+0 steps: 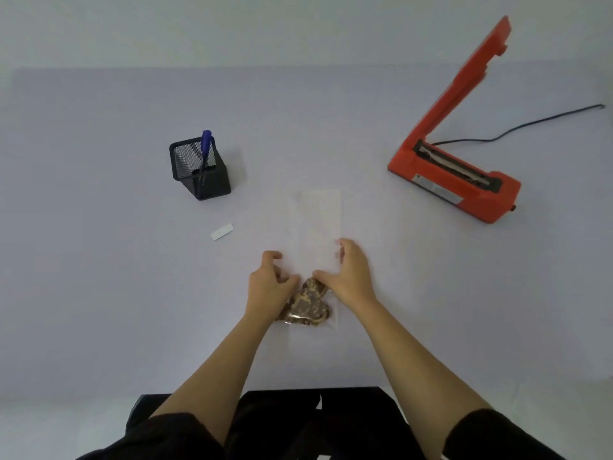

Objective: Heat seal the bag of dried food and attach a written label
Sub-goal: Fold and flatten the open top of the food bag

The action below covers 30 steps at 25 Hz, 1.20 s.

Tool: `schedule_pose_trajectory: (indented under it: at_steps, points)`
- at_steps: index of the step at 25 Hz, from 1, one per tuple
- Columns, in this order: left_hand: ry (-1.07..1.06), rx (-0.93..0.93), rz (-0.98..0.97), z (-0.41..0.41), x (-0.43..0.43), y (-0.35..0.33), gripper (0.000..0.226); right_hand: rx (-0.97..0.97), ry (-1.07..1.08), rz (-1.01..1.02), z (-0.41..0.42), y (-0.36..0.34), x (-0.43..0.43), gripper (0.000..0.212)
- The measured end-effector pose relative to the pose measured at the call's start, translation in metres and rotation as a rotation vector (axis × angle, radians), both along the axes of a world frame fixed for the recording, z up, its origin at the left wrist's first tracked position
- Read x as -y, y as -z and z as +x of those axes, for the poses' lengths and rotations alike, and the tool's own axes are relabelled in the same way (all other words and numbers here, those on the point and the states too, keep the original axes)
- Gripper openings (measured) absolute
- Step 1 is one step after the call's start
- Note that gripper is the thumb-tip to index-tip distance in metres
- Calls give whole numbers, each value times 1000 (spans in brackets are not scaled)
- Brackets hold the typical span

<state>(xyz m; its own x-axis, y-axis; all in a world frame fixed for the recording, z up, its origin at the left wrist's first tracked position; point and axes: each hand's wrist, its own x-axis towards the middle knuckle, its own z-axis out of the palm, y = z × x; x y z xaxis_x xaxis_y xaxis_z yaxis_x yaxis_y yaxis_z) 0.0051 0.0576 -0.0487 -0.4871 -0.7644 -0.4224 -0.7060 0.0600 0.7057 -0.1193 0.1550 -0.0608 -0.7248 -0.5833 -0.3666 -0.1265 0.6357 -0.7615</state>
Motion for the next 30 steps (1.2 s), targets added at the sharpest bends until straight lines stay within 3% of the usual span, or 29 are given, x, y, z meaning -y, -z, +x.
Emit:
schedule_pose_trajectory:
  at_steps: [3,7,9,12,16,21,25,27,30]
  points:
    - [61,75,-231,-3,-8,4,45,-181,-51,22,5,1,-1,90]
    - [114,102,-266,-1,-10,8,17,-179,-127,50,4,0,-4,55]
    - [75,130,-225,1,-9,7,18,-169,-115,67,2,0,-4,39]
    - [57,163,-210,6,-9,6,19,-197,-169,77,3,-1,-4,33]
    - [-118,28,70,4,0,-4,30,34,-63,38,1,-8,0,36]
    - [-282,-134,430,13,12,-10,35,273,8,-79,-10,-1,-12,24]
    - [-323,-187,541,18,19,-12,29,521,90,-146,-20,-3,-13,26]
    - [-309,-159,504,17,19,-11,28,472,44,-117,-21,-4,-11,25]
    - [-119,-8,235,12,16,-8,30,225,-83,-18,-18,-6,-9,24]
